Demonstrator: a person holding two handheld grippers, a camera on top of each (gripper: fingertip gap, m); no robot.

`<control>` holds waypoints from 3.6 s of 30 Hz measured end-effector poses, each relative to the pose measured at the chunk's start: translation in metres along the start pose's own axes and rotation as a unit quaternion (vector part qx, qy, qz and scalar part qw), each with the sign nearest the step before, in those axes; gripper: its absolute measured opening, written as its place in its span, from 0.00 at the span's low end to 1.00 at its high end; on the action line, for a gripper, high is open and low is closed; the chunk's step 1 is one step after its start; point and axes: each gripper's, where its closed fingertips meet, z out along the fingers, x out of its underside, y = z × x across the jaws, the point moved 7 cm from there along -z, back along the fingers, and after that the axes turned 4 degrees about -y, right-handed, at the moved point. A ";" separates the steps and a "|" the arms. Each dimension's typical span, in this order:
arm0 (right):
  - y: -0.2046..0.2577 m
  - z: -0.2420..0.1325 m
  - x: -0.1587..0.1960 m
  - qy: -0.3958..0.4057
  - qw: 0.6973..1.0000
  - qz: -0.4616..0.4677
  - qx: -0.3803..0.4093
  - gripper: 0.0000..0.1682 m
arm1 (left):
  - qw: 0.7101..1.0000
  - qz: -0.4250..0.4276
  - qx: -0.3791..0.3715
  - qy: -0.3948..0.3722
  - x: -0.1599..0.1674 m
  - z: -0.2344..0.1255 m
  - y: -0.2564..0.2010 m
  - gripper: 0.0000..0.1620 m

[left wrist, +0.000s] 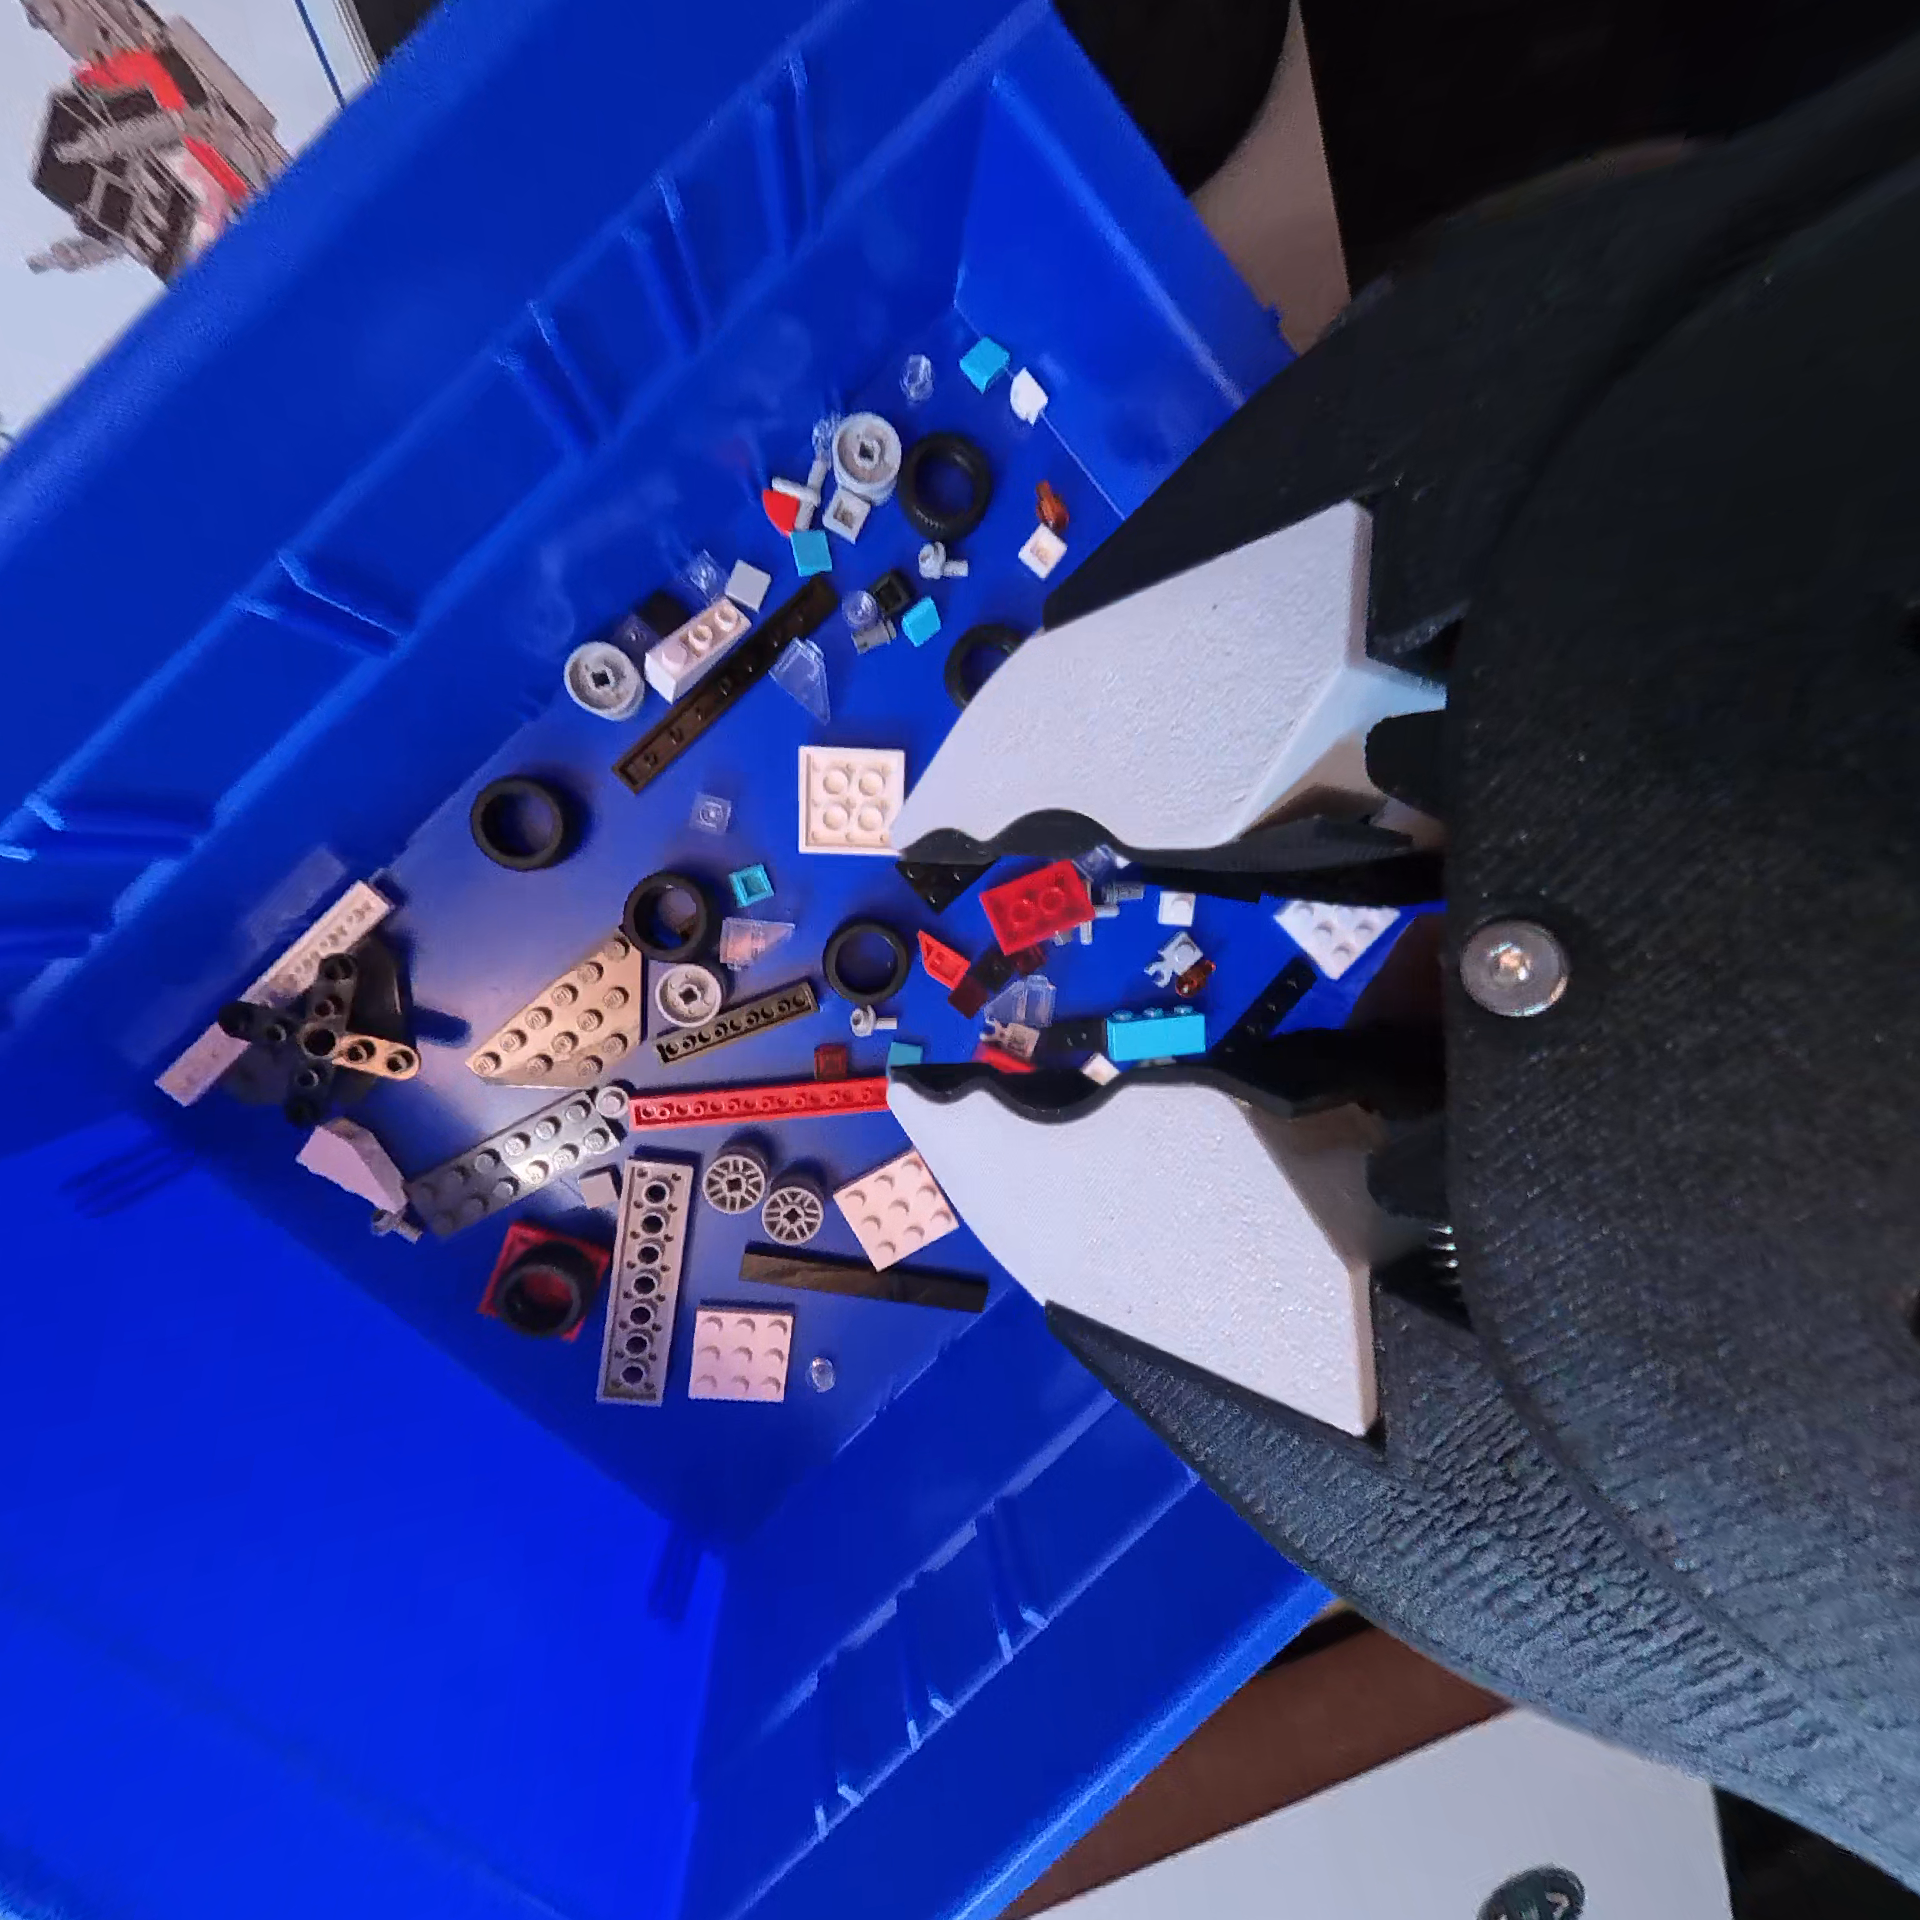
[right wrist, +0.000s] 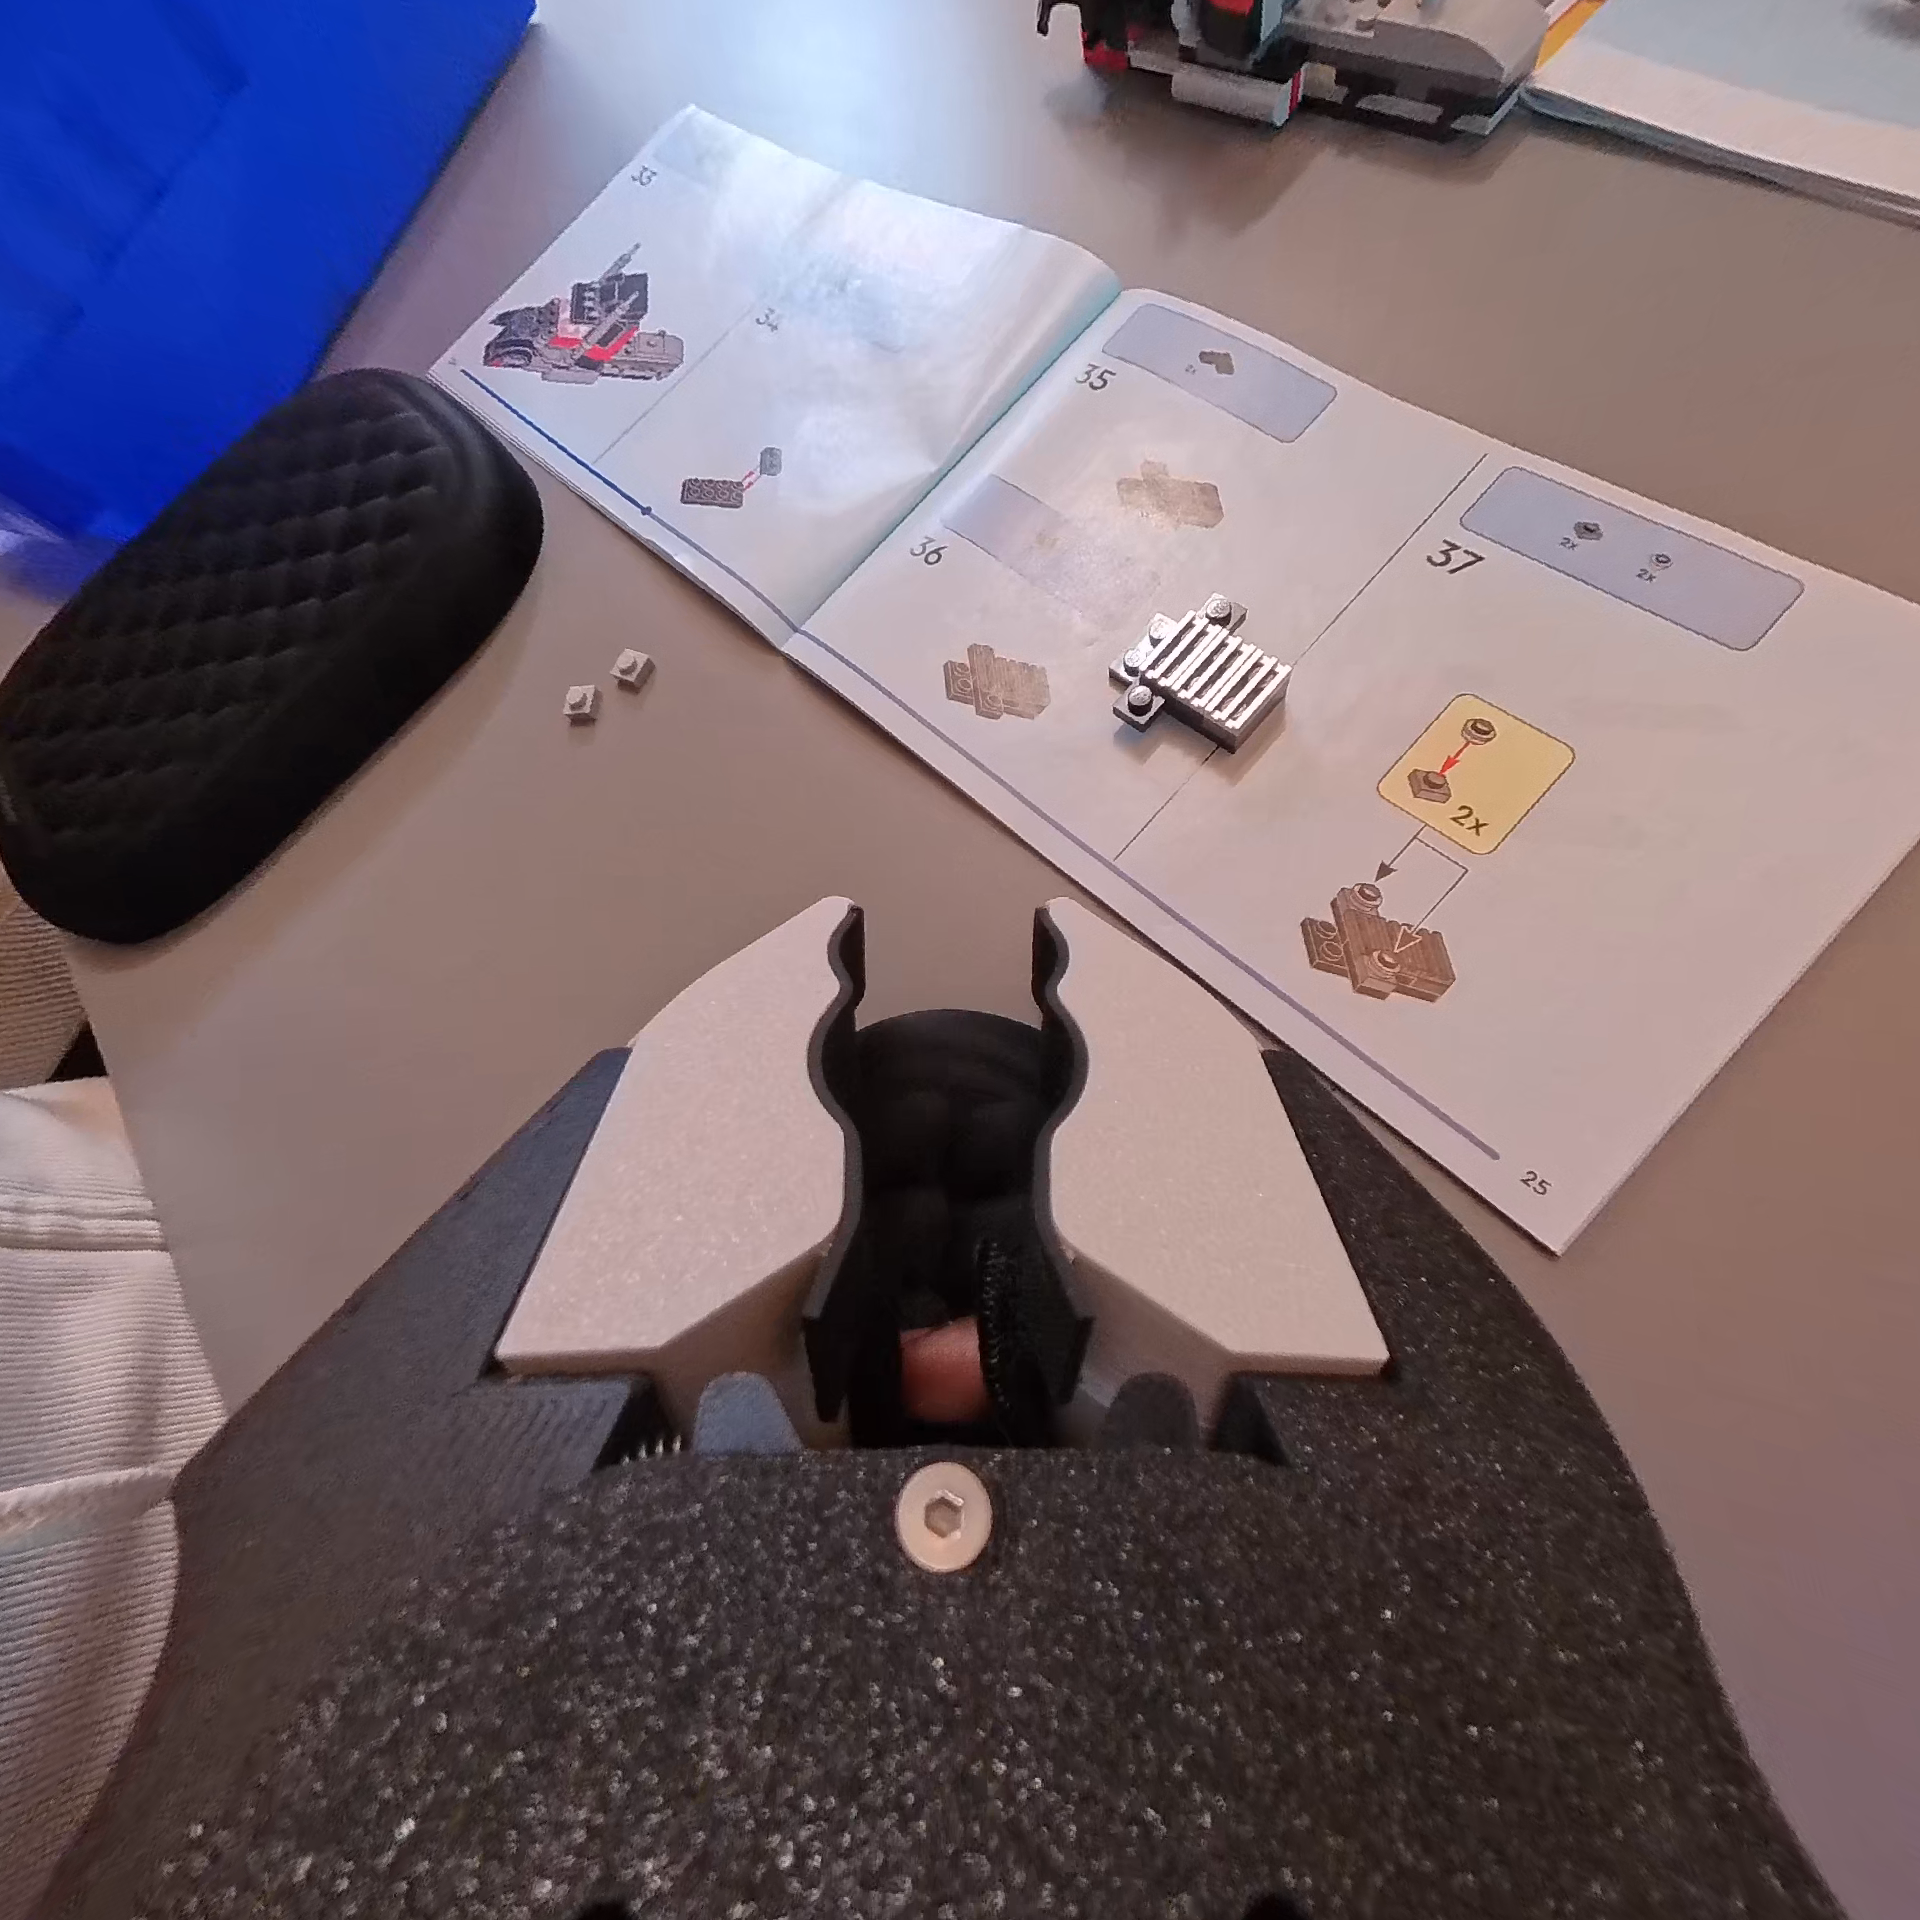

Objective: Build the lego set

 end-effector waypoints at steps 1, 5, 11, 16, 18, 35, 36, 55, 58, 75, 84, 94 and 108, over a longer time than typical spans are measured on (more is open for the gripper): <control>0.000 0.000 0.000 0.000 1.000 0.002 -0.001 0.19 | 1.000 0.005 -0.001 0.001 0.000 0.001 0.001 0.22; -0.001 0.000 0.000 0.003 1.000 0.007 -0.003 0.18 | 0.997 0.023 0.075 -0.023 -0.004 0.008 -0.012 0.12; 0.000 0.001 0.000 0.009 1.000 -0.005 0.009 0.18 | 0.990 0.057 0.122 -0.034 -0.007 0.023 -0.020 0.08; 0.001 0.001 0.001 0.009 1.000 -0.012 0.012 0.18 | 0.988 0.068 0.140 -0.022 -0.010 0.036 -0.023 0.10; 0.001 0.001 0.000 0.011 1.000 -0.010 0.012 0.18 | 0.989 0.067 0.131 -0.025 -0.009 0.034 -0.021 0.12; 0.001 0.004 0.002 0.025 0.999 -0.024 0.030 0.18 | 0.968 0.132 0.204 -0.056 0.006 0.032 -0.055 0.08; 0.002 0.004 0.002 0.027 0.999 -0.026 0.032 0.18 | 0.970 0.126 0.199 -0.050 0.006 0.035 -0.053 0.08; 0.002 0.004 0.002 0.027 0.999 -0.029 0.032 0.18 | 0.969 0.088 0.231 -0.020 0.015 0.044 -0.051 0.04; 0.002 0.004 0.002 0.027 0.999 -0.027 0.030 0.19 | 0.972 0.080 0.218 -0.028 0.016 0.038 -0.047 0.04; 0.118 0.015 -0.167 -0.300 0.865 -0.229 -0.331 0.13 | 0.506 -0.285 0.649 -0.492 -0.085 -0.060 -0.093 0.03; 0.160 0.011 -0.201 -0.286 0.820 -0.305 -0.390 0.09 | 0.444 -0.283 0.742 -0.415 -0.114 -0.059 -0.159 0.03; 0.153 0.011 -0.193 -0.277 0.830 -0.324 -0.359 0.07 | 0.470 -0.268 0.733 -0.412 -0.118 -0.058 -0.165 0.03; 0.154 0.016 -0.189 -0.254 0.829 -0.361 -0.343 0.04 | 0.487 -0.262 0.732 -0.397 -0.116 -0.052 -0.164 0.03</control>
